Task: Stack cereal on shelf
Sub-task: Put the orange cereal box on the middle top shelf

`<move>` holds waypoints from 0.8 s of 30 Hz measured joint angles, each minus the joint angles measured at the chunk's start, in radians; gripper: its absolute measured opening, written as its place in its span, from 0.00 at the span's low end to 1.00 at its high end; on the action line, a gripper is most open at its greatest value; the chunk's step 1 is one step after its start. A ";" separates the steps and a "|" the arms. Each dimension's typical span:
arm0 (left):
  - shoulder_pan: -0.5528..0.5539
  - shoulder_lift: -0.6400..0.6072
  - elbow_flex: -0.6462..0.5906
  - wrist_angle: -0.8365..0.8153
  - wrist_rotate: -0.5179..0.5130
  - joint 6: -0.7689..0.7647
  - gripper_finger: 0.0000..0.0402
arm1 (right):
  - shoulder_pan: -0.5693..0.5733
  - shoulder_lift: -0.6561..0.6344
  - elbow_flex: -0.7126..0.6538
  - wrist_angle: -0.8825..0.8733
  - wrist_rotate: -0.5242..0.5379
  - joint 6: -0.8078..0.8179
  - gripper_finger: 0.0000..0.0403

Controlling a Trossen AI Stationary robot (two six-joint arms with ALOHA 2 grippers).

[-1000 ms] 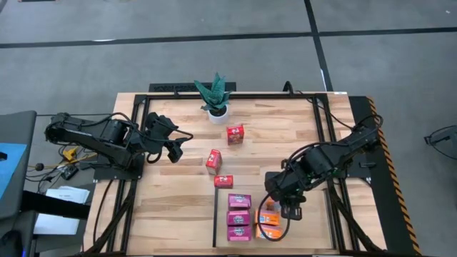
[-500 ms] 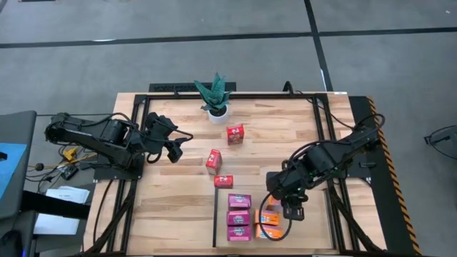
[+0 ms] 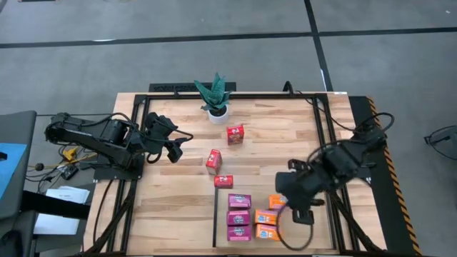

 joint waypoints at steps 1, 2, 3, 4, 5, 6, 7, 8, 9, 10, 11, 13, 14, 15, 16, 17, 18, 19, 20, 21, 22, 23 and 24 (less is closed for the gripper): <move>0.000 0.000 0.000 0.000 0.000 0.000 0.64 | 0.018 -0.009 -0.010 0.000 0.023 0.021 0.47; 0.000 0.000 0.000 0.000 0.000 0.000 0.64 | 0.025 -0.018 -0.022 -0.001 0.038 0.048 0.45; 0.000 0.000 0.000 0.000 0.000 0.000 0.64 | 0.032 -0.027 -0.036 -0.003 0.051 0.078 0.44; 0.000 0.000 0.000 0.000 0.000 -0.001 0.64 | 0.044 -0.038 -0.057 0.000 0.060 0.111 0.42; 0.000 0.000 0.000 -0.001 0.000 -0.001 0.64 | 0.058 -0.049 -0.084 0.001 0.067 0.148 0.40; 0.000 0.000 0.000 0.000 0.000 -0.001 0.64 | 0.069 -0.058 -0.108 -0.004 0.071 0.182 0.38; 0.000 0.000 0.000 0.000 0.000 0.000 0.64 | 0.077 -0.066 -0.128 -0.004 0.082 0.217 0.36; 0.000 0.000 0.000 0.000 0.000 0.000 0.64 | 0.087 -0.078 -0.150 0.000 0.091 0.240 0.34; 0.000 0.000 0.000 0.000 0.000 0.002 0.64 | 0.099 -0.091 -0.176 0.000 0.096 0.261 0.32; 0.000 0.000 0.000 0.000 0.000 0.002 0.64 | 0.112 -0.105 -0.201 -0.002 0.105 0.279 0.30; 0.000 0.000 0.000 -0.001 0.000 0.002 0.64 | 0.123 -0.117 -0.229 -0.003 0.108 0.292 0.28; 0.000 0.000 0.000 0.000 -0.001 0.001 0.64 | 0.129 -0.135 -0.281 -0.002 0.107 0.320 0.24; 0.000 0.000 0.000 0.000 0.000 0.001 0.64 | 0.130 -0.142 -0.310 -0.001 0.104 0.330 0.23; 0.000 0.000 0.000 0.000 0.000 0.000 0.64 | 0.132 -0.147 -0.341 -0.001 0.101 0.338 0.21; 0.000 0.000 0.000 0.000 0.000 -0.001 0.64 | 0.133 -0.152 -0.370 -0.002 0.100 0.341 0.20; 0.000 0.000 0.000 0.000 0.000 -0.001 0.64 | 0.132 -0.158 -0.398 -0.002 0.097 0.340 0.18; 0.000 0.000 0.000 0.000 0.000 -0.001 0.64 | 0.130 -0.161 -0.418 -0.003 0.092 0.337 0.17; 0.000 0.000 0.000 0.000 0.000 -0.003 0.64 | 0.125 -0.162 -0.433 -0.003 0.089 0.331 0.16; 0.000 0.000 0.000 0.000 0.000 -0.005 0.64 | 0.121 -0.162 -0.445 0.001 0.089 0.316 0.16; 0.000 0.000 0.000 0.000 0.000 -0.006 0.64 | 0.116 -0.162 -0.453 0.006 0.088 0.303 0.15; 0.000 0.000 0.000 0.000 0.000 -0.006 0.64 | 0.110 -0.161 -0.456 0.019 0.087 0.287 0.15; 0.000 0.000 0.000 0.000 0.000 -0.006 0.64 | 0.104 -0.161 -0.458 0.033 0.087 0.271 0.15; 0.000 0.000 0.000 0.000 0.000 -0.006 0.64 | 0.097 -0.161 -0.458 0.047 0.086 0.257 0.15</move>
